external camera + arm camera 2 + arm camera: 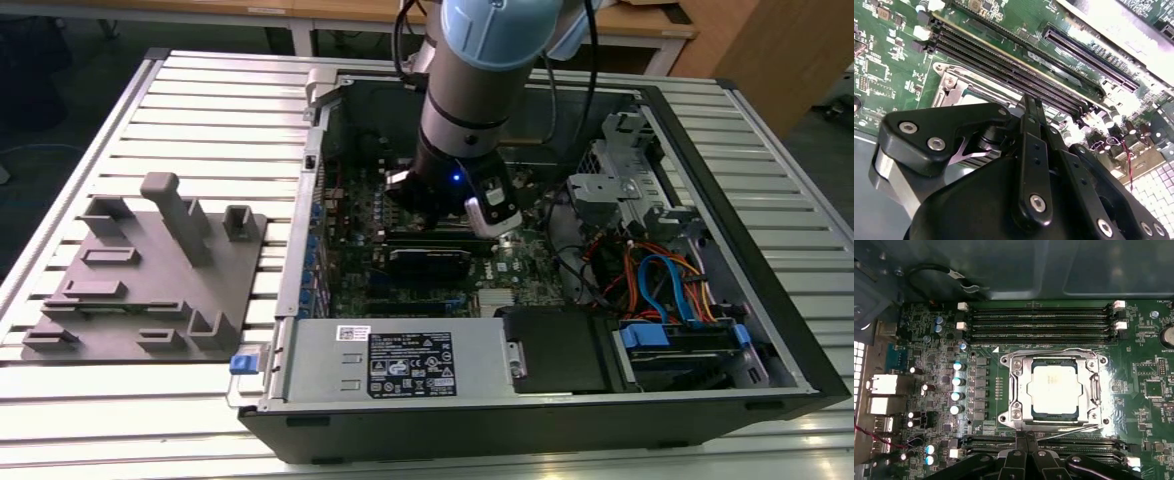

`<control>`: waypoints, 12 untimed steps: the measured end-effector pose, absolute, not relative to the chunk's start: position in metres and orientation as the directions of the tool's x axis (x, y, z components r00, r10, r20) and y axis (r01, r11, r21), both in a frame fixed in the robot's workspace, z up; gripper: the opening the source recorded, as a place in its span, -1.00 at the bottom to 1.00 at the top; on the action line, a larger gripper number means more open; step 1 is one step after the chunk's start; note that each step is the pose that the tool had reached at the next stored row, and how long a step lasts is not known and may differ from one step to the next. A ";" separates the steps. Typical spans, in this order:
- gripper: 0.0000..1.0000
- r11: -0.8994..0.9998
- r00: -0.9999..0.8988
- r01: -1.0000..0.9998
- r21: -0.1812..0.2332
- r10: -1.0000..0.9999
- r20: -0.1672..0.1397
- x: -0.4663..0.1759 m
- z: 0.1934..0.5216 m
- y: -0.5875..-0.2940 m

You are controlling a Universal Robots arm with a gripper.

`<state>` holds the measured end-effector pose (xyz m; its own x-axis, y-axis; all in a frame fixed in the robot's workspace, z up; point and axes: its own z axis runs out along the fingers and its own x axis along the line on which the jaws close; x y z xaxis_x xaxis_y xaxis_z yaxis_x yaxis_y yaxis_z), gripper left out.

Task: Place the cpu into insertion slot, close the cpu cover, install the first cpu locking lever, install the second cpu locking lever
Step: 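Install the second cpu locking lever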

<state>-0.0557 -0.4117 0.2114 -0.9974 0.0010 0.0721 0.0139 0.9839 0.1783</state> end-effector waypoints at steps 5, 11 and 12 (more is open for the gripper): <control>-0.80 0.978 -0.997 0.014 0.209 -0.001 0.072 -0.061 0.209 -0.413; -0.80 0.974 -0.997 0.014 0.225 -0.003 0.072 -0.062 0.208 -0.413; -0.80 0.974 -0.997 0.015 0.225 -0.002 0.072 -0.062 0.208 -0.413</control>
